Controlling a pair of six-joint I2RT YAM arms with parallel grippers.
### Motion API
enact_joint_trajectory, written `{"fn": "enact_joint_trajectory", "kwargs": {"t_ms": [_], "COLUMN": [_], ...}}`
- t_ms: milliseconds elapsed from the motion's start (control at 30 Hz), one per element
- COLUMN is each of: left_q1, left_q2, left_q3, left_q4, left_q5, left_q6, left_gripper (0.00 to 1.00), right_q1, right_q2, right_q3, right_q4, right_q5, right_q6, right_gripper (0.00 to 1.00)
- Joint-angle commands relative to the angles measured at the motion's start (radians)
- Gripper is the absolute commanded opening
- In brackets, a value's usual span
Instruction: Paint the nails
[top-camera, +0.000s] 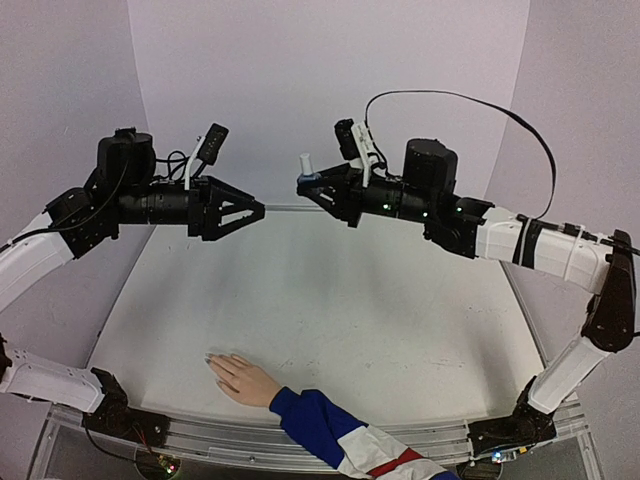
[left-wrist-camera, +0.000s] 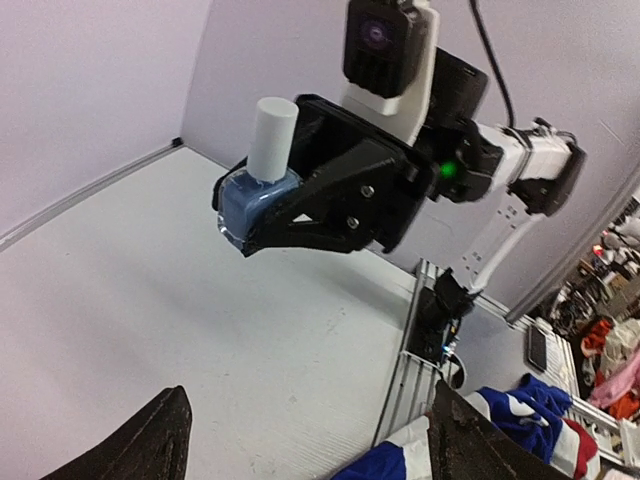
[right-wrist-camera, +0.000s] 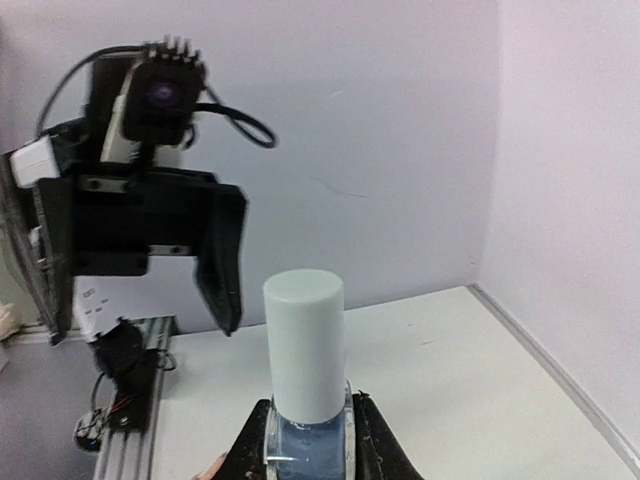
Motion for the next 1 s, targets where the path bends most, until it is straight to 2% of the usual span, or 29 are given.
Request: {"fn": "enact_joint_trajectory", "kwargs": {"t_ms": [0,100,267,633,967], "left_q1": [0.002,0.002,0.002,0.002,0.002], "left_q2": [0.007,0.020,0.047,0.090,0.113], "left_q3": [0.033,0.054,0.093,0.113,0.123], "left_q4": [0.055,0.052,0.055,0.059,0.068], "left_q5": [-0.243,-0.309,-0.369,-0.380,-0.375], "left_q6": [-0.136,-0.173,-0.230,-0.251,-0.252], "left_gripper": [0.83,0.82,0.76,0.62,0.37], "right_q1": [0.071,0.141,0.221,0.284,0.295], "right_q2": [0.052,0.102,0.185,0.252,0.269], "right_q3": [0.037,0.074,0.142,0.224,0.257], "right_q4": [0.084,0.083,0.067,0.059,0.058], "right_q5": [0.409,0.596,0.766,0.779,0.778], "right_q6": [-0.016,-0.063,-0.105,-0.134,-0.151], "right_gripper": [0.00,0.00,0.00,0.00,0.00]}}
